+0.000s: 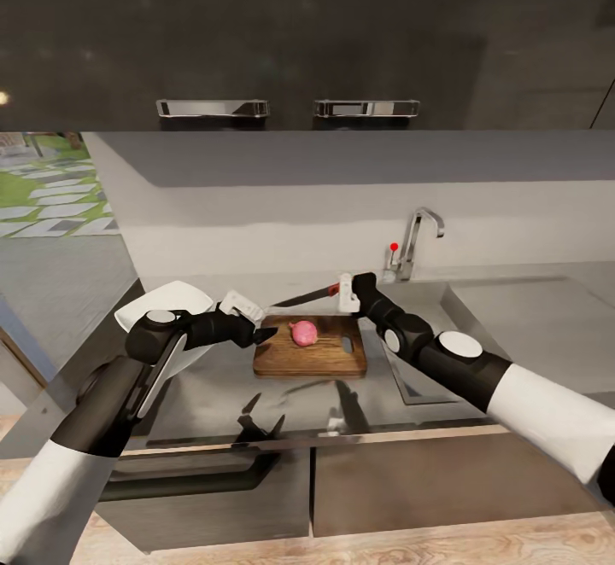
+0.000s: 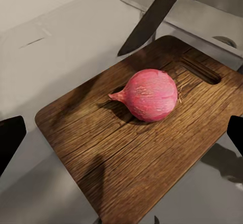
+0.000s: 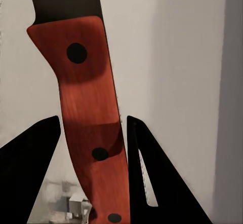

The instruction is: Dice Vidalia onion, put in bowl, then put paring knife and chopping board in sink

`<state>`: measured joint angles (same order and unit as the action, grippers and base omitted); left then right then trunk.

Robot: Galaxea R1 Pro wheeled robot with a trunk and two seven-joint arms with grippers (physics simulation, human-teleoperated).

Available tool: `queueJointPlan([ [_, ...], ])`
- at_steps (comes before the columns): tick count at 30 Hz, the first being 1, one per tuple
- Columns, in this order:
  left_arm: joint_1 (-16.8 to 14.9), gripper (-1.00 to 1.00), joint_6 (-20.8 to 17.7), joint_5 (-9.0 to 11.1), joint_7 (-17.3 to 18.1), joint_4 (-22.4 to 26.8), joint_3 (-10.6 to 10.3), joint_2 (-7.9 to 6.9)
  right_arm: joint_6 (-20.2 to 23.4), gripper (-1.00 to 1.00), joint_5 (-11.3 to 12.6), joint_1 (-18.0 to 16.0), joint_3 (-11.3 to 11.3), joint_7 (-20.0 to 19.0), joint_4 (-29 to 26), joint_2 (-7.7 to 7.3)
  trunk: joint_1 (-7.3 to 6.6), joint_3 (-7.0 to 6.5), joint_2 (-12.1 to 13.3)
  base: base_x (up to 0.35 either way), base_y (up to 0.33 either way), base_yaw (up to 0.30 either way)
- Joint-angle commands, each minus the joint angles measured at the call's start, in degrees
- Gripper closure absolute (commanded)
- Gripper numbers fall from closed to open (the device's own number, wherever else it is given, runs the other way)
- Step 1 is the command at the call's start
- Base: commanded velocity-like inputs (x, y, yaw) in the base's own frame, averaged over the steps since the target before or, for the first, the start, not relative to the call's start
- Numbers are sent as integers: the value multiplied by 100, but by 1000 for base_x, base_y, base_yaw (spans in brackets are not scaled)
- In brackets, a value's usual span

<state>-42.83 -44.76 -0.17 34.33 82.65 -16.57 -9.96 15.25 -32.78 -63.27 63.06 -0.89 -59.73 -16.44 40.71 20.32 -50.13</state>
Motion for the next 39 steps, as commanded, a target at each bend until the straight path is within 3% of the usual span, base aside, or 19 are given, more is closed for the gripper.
queueJointPlan([
  [1, -6, -100, -33, -2, 13, 6, -4, -4, 43, 100, -61, -9, 15, -8, 13, -3, 1, 8, -6, 0, 0, 0],
  [20, -6, -100, -36, -1, 13, -39, 11, -50, -5, 100, -68, -9, -54, 67, 456, -44, 1, 8, -6, 0, 0, 0],
  [22, -6, -100, -64, 3, 13, -65, 44, -84, -13, 100, -69, -9, -51, 69, 467, -48, 1, 8, -6, 0, 0, 0],
  [23, -6, -100, -162, 6, 13, -94, 147, -250, -22, 100, -70, -9, -49, 71, 475, -50, 1, 8, -6, 0, 0, 0],
  [28, -6, -100, -228, 8, 13, -107, 256, -410, -147, 100, -70, -10, -48, 71, 479, -62, 1, 8, -6, 0, 0, 0],
  [39, -6, -100, -234, 8, 13, -89, 277, -455, -315, 100, -70, -9, -29, 72, 478, -83, 1, 8, -6, 0, 0, 0],
])
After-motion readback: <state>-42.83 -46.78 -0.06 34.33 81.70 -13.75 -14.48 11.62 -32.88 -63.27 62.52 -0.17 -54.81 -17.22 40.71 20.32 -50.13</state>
